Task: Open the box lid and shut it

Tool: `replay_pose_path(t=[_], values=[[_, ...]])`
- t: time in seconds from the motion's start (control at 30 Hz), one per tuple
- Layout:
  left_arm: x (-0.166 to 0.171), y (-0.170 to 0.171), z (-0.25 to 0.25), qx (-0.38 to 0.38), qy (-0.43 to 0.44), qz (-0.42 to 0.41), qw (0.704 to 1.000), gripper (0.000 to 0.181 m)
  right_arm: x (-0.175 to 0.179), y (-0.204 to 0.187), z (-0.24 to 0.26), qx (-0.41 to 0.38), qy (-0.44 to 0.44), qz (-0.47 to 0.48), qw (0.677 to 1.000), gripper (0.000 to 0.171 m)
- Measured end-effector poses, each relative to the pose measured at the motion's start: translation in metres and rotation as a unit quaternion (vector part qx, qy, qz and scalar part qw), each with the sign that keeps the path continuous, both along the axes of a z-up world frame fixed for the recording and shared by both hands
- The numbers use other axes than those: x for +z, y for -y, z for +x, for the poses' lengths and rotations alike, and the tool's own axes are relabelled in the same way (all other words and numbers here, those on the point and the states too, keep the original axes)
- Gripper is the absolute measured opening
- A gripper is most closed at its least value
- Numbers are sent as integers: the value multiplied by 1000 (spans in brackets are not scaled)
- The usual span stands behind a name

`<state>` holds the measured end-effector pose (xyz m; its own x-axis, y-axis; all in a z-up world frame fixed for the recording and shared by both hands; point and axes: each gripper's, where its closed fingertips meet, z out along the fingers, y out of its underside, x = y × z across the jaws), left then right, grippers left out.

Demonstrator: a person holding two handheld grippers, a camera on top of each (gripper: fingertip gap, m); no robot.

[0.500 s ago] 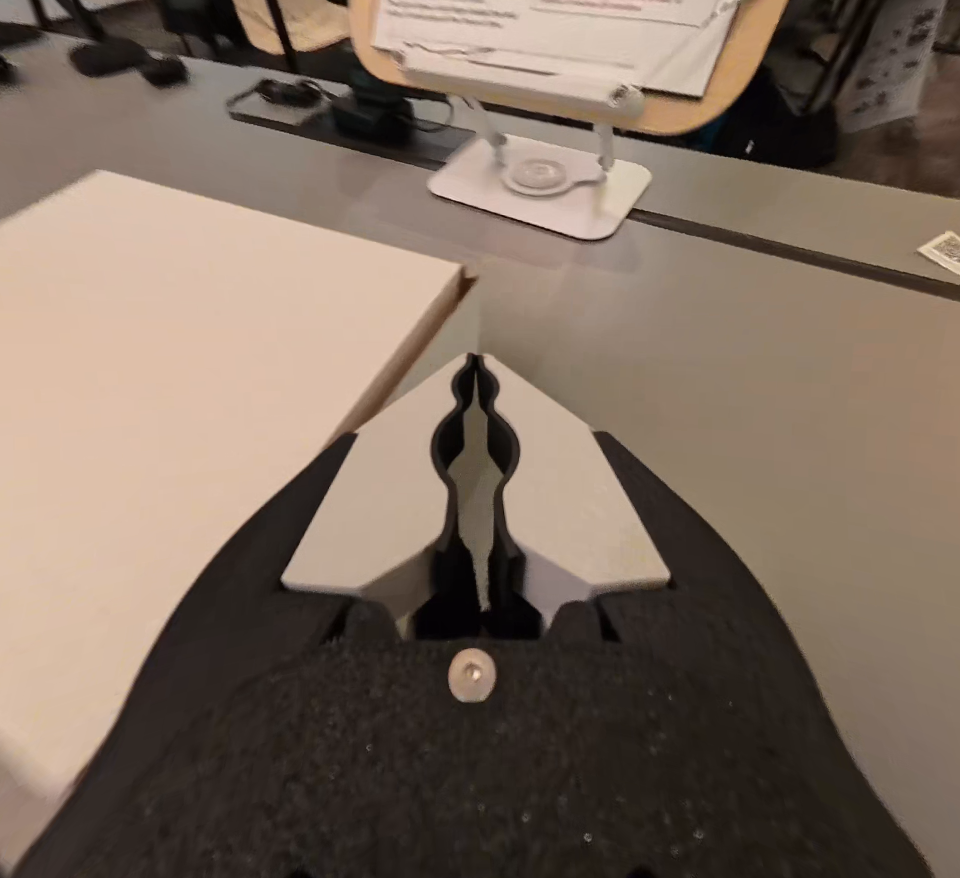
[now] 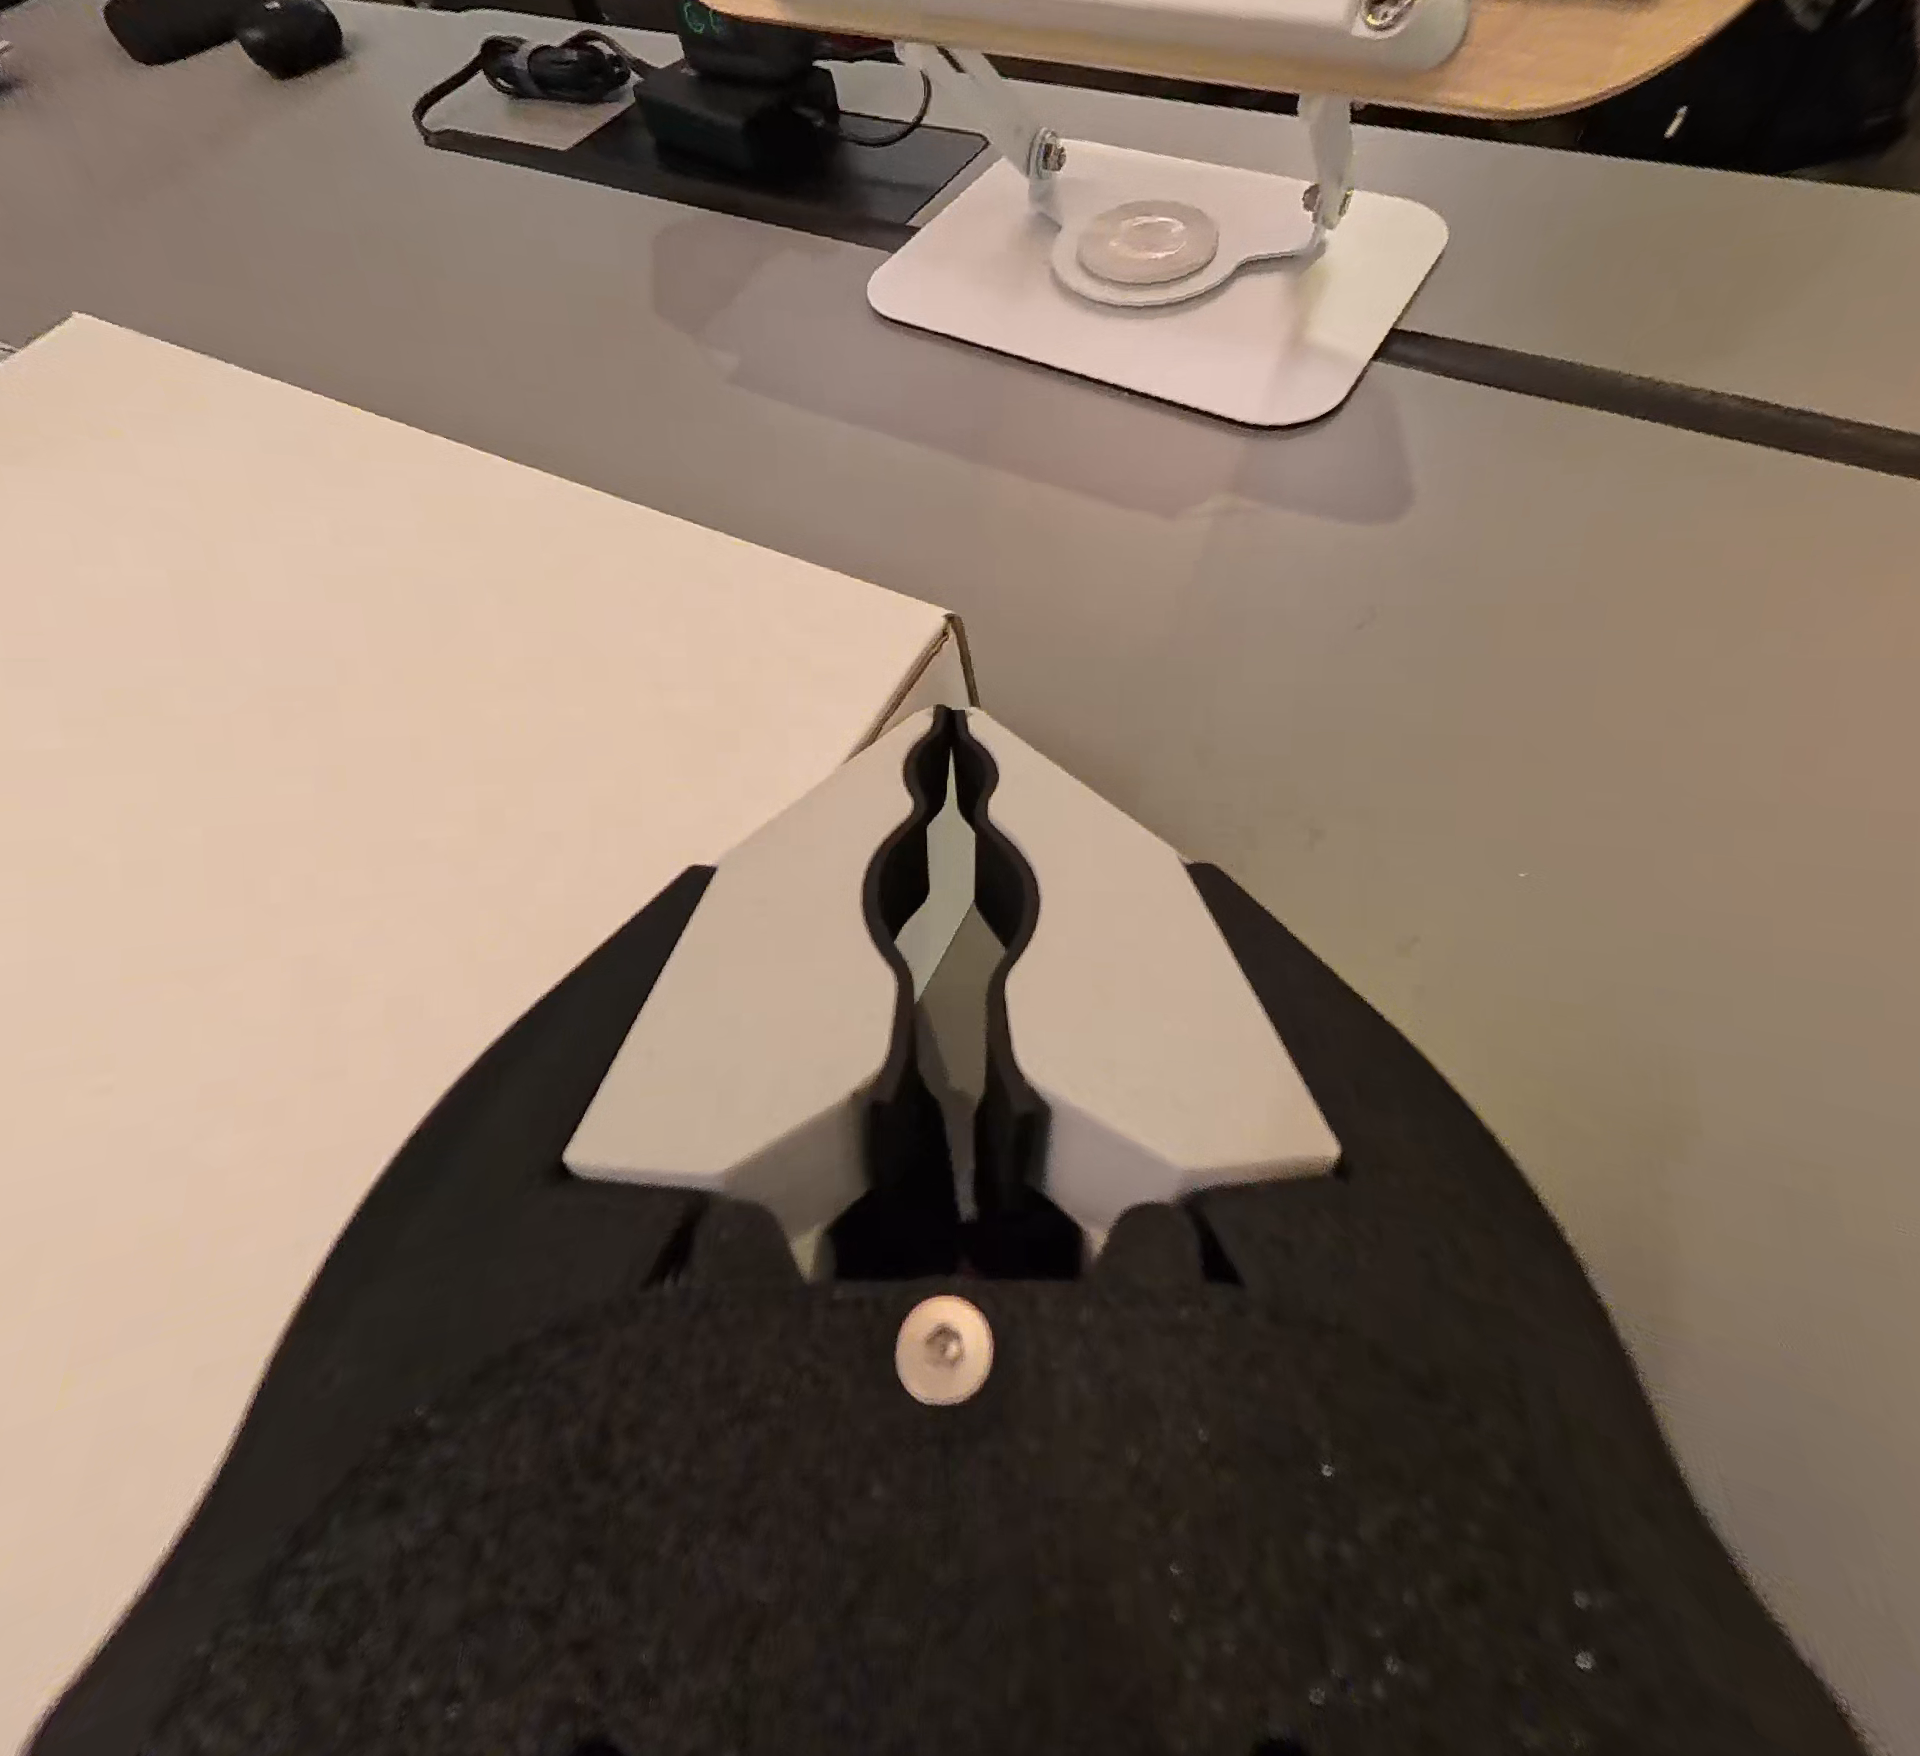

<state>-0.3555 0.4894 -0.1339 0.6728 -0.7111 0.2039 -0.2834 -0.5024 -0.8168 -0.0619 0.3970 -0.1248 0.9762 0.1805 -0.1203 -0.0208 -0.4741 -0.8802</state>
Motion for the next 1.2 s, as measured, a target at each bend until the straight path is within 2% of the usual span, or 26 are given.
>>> replay_pose_path(t=[0.03,0.13,0.2,0.3,0.4,0.5,0.6,0.7,0.8,0.87,0.97,1.2], values=[[0,-1,1,2,-1,2,1000,0,0,0,1,2,-3,-1,1000,0],[-3,-2,-3,-2,-8,0,1000,0,0,3,6,8,4,-3,1000,0],[-3,-4,-16,21,-21,14,999,0,5,9,13,-1,17,5,1000,0],[8,11,-40,47,-13,35,998,0,15,35,10,14,15,29,999,0],[20,52,-59,56,26,46,997,0,21,76,4,13,-4,64,998,4],[23,102,-79,68,47,61,995,0,26,124,-7,-3,-70,111,991,11],[21,150,-91,78,92,55,991,3,18,169,-14,-25,-104,128,986,16],[9,181,-101,89,106,42,989,5,6,199,-8,-63,-112,142,981,15],[0,192,-102,87,104,45,990,9,9,202,-10,-39,-96,133,986,19],[-2,193,-93,60,102,49,992,18,4,198,-9,-37,-84,129,987,24],[-10,193,-88,54,76,47,995,26,1,196,-16,-28,-99,116,988,29],[-1,195,-82,47,95,66,992,28,-2,194,-22,-22,-66,118,991,29]])
